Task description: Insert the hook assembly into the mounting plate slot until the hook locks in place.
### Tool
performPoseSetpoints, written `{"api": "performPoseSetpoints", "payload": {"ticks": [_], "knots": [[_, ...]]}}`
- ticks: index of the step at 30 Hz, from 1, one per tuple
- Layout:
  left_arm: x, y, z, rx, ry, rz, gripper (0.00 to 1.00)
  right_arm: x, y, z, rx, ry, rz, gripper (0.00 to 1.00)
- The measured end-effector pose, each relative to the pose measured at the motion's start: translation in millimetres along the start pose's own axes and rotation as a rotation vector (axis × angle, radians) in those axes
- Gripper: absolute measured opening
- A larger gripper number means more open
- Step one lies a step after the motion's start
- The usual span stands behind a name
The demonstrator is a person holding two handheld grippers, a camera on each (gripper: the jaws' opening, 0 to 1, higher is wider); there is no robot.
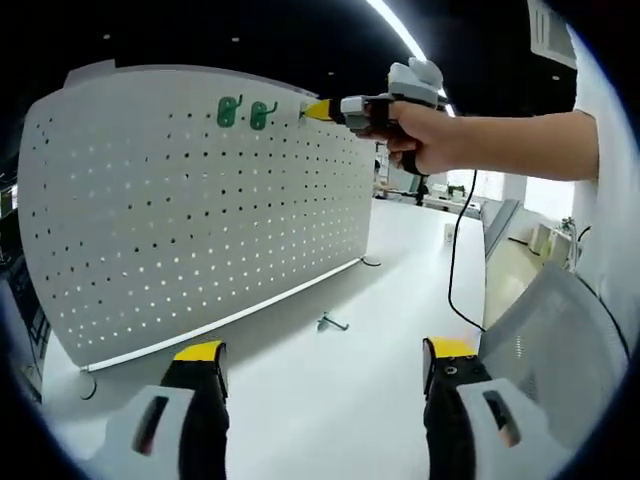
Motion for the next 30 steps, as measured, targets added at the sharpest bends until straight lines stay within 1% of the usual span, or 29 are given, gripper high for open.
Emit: {"api": "performPoseSetpoints", "payload": {"ticks": [7,14,25,30], "knots": [[2.1,-1.0,2.1,0.001,0.003,0.015,0.82,-9.7,-3.4,0.6,0.009,-0.009,0.015,0.01],[2.8,-3.2,3.5,0.013,0.006,0.025,0.81,-15.5,-3.3,0.7,0.027,-0.010,0.016,0.01],[1.7,-5.1,4.6,0.020,0.002,0.037,0.81,-20.3,-6.5,0.4,0.034,-0.011,0.018,0.01],[2.0,-6.5,5.3,0.024,0.002,0.041,0.80,-21.3,-6.1,2.8,0.035,-0.030,0.022,0.01]]}}
Point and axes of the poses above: the point that each gripper's makers call its tool centre point, and the gripper's own axes: x roughly backward along the fingers, z roughly to its left, y roughly out of its top, the point moved 10 cm from there along x, roughly backward along the fingers, and after that the axes turned 1 degree about y, right-handed, at the moved point
